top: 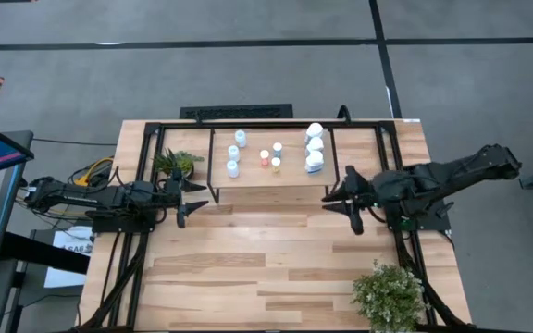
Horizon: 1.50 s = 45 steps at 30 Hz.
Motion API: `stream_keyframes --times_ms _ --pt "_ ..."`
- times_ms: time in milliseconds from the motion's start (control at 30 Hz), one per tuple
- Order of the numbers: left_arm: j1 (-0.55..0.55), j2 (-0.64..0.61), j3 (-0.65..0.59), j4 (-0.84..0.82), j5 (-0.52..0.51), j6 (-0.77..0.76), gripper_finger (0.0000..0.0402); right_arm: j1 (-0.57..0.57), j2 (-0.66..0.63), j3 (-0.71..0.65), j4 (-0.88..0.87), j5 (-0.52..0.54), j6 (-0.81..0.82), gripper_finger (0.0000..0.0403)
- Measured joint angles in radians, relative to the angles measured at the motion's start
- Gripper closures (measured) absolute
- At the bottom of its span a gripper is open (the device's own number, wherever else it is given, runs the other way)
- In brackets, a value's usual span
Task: Pick and place medicine bottles onto shelf by color
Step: Return to Home Position
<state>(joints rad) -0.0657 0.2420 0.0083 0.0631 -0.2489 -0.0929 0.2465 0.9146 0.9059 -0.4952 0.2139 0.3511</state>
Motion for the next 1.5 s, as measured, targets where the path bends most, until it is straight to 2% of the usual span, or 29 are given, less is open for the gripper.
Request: stream_keyframes --times_ms 100,200,333,467,633,733,800,1100,1233,1367,1500 --pt "0.0 0.0 0.0 0.0 0.0 0.0 0.0187 0.032 -0.063 -0.127 0.218 0.017 0.0 0.0285" --pt "0.0 0.0 0.0 0.0 0.0 0.0 0.0187 0.06 -0.122 -0.217 0.366 0.084 -0.001 0.0285" --pt "0.0 0.0 0.0 0.0 0.0 -0.008 0.0187 0.087 -0.162 -0.254 0.442 0.1 0.024 0.0285" --pt "0.0 0.0 0.0 0.0 0.0 -0.014 0.0187 0.125 -0.164 -0.256 0.484 0.1 0.097 0.0285" --pt "0.0 0.0 0.0 0.0 0.016 -0.057 0.0187 0.132 -0.161 -0.256 0.445 0.099 0.046 0.0285" --pt "0.0 -0.001 0.0 0.038 0.044 -0.027 0.0187 0.132 -0.14 -0.256 0.444 0.078 0.143 0.0285" --pt "0.0 -0.002 0.0 0.083 0.082 0.014 0.0187 0.132 -0.13 -0.257 0.425 0.011 0.093 0.0285" --pt "0.0 -0.07 0.0 0.11 0.182 0.057 0.0187 0.132 -0.198 -0.271 0.451 -0.01 -0.103 0.0285" --pt "0.0 -0.126 0.0 0.052 0.185 0.051 0.0187 0.119 -0.277 -0.405 0.64 -0.08 -0.173 0.0285" --pt "0.0 -0.179 0.0 0.014 0.185 0.039 0.0187 0.11 -0.339 -0.569 0.85 -0.133 -0.14 0.0285" --pt "0.0 -0.225 0.0 -0.031 0.185 0.029 0.0187 0.113 -0.375 -0.695 1.005 -0.141 -0.14 0.0285"
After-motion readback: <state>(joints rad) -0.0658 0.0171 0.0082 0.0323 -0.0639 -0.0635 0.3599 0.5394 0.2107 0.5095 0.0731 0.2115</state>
